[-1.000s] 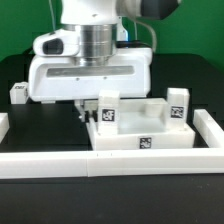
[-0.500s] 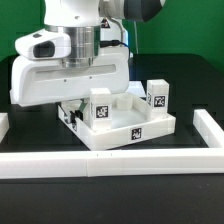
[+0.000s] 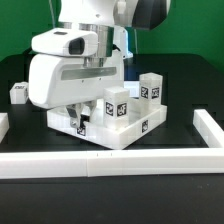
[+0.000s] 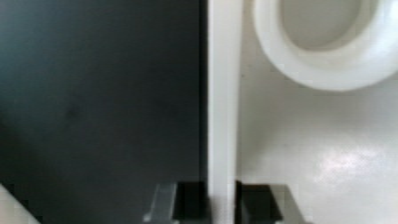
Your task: Assemble square table
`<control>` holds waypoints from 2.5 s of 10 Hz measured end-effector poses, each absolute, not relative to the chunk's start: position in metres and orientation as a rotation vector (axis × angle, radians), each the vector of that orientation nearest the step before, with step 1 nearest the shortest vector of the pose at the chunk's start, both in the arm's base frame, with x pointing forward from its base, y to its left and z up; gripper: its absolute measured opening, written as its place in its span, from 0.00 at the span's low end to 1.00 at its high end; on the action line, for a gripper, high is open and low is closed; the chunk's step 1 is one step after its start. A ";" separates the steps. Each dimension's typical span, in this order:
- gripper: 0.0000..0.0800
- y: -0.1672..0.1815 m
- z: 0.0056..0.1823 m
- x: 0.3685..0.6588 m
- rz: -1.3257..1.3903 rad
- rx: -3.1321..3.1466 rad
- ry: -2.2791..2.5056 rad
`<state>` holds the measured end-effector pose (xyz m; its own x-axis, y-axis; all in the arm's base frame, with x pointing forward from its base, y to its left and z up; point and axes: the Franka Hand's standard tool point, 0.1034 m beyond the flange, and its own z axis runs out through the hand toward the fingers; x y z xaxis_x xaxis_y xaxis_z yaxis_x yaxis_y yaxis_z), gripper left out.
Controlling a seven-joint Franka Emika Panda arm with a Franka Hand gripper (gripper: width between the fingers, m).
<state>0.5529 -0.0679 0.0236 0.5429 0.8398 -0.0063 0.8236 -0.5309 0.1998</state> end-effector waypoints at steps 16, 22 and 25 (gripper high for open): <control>0.10 0.046 0.033 0.576 0.361 1.178 2.441; 0.10 0.080 0.031 0.579 0.259 0.383 2.661; 0.10 0.079 0.025 0.577 0.210 0.148 2.690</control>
Offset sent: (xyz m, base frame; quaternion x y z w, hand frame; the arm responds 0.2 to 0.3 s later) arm -0.0144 0.0113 0.0107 -0.0564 0.0424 0.0542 0.9960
